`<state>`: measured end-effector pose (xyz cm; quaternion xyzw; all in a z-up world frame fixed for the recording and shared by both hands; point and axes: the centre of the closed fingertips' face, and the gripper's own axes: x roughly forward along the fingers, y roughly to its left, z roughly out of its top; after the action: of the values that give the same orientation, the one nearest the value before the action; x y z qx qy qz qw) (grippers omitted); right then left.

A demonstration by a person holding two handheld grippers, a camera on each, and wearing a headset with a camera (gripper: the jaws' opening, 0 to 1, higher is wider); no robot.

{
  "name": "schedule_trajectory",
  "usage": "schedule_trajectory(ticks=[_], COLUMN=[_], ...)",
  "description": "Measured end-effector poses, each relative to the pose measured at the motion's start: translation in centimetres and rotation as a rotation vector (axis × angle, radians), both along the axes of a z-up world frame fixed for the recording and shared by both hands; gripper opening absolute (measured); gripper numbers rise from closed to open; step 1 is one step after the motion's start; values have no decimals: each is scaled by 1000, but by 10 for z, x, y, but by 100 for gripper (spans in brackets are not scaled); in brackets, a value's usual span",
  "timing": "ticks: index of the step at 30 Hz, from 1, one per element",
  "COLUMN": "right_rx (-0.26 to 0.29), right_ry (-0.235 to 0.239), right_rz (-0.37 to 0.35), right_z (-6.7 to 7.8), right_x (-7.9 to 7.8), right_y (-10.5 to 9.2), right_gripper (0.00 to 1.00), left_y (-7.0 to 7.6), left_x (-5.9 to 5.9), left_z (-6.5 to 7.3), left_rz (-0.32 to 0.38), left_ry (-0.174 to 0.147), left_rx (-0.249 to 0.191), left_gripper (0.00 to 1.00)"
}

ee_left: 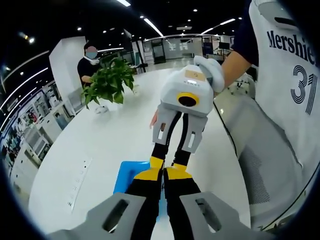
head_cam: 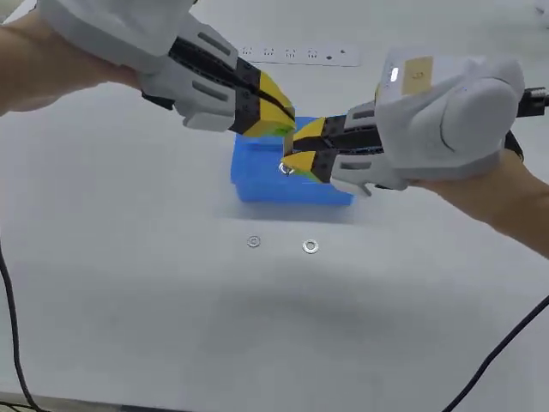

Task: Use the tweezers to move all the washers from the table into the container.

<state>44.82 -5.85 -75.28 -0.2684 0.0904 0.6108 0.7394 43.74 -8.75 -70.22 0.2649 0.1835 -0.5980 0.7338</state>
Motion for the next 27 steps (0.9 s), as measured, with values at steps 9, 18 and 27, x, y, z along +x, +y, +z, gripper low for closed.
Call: schedule_trajectory(ticks=[9,18,27], right_rx=[-9,-25,-52], right_ry=[-2,23,72], right_rz=[-16,-20,-17], right_z=[-10,-35,-68], right_x=[26,52,65], right_y=[-1,3,5], right_gripper=[9,9,9], left_y=[0,5,9], left_x=[28,53,68], left_z=[-11,-34,-65], left_rz=[7,16,32], left_ry=[-1,19,63], left_rx=[-3,4,11], left_gripper=[5,5,5])
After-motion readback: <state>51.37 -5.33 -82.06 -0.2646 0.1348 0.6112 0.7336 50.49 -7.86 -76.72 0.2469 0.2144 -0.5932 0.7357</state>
